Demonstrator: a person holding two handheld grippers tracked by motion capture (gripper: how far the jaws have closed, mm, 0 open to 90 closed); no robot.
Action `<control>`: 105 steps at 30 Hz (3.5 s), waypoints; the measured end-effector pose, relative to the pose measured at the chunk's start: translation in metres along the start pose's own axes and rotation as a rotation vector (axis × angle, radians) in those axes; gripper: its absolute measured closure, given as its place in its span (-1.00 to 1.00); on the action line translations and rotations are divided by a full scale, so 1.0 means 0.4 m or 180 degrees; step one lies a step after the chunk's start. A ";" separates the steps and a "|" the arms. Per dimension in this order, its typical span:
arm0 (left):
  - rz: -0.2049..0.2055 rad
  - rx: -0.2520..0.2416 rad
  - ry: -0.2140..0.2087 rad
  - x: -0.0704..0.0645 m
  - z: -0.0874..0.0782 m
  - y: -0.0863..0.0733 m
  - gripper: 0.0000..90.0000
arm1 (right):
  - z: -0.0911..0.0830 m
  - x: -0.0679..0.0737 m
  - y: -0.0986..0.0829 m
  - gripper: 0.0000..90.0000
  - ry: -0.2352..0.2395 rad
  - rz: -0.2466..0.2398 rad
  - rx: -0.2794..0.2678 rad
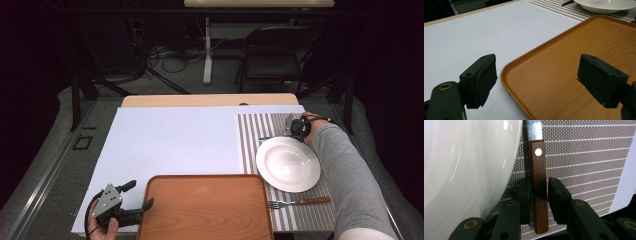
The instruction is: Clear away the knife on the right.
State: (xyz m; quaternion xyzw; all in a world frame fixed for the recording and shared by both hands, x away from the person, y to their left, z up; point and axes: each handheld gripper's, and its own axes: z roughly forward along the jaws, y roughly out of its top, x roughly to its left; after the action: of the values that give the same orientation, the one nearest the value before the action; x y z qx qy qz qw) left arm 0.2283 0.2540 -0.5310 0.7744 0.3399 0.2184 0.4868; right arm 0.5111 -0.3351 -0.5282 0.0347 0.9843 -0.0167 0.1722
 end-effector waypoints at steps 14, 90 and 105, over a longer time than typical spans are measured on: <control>-0.0016 -0.0008 -0.0002 0.000 0.002 -0.001 -0.65 | -0.005 -0.011 0.008 0.67 0.0080 -0.0153 0.0119; -0.0019 -0.0019 0.0000 0.002 0.002 0.001 -0.65 | -0.075 0.005 -0.015 0.70 -0.0140 0.0274 -0.0293; -0.0017 -0.0060 -0.0004 0.003 -0.001 0.002 -0.65 | -0.144 0.018 -0.025 0.70 -0.0043 0.0735 -0.0356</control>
State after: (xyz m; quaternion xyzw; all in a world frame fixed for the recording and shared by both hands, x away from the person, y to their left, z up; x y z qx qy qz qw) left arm 0.2291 0.2548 -0.5301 0.7691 0.3396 0.2198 0.4949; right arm 0.4843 -0.3420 -0.4764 0.1380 0.9720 0.0580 0.1812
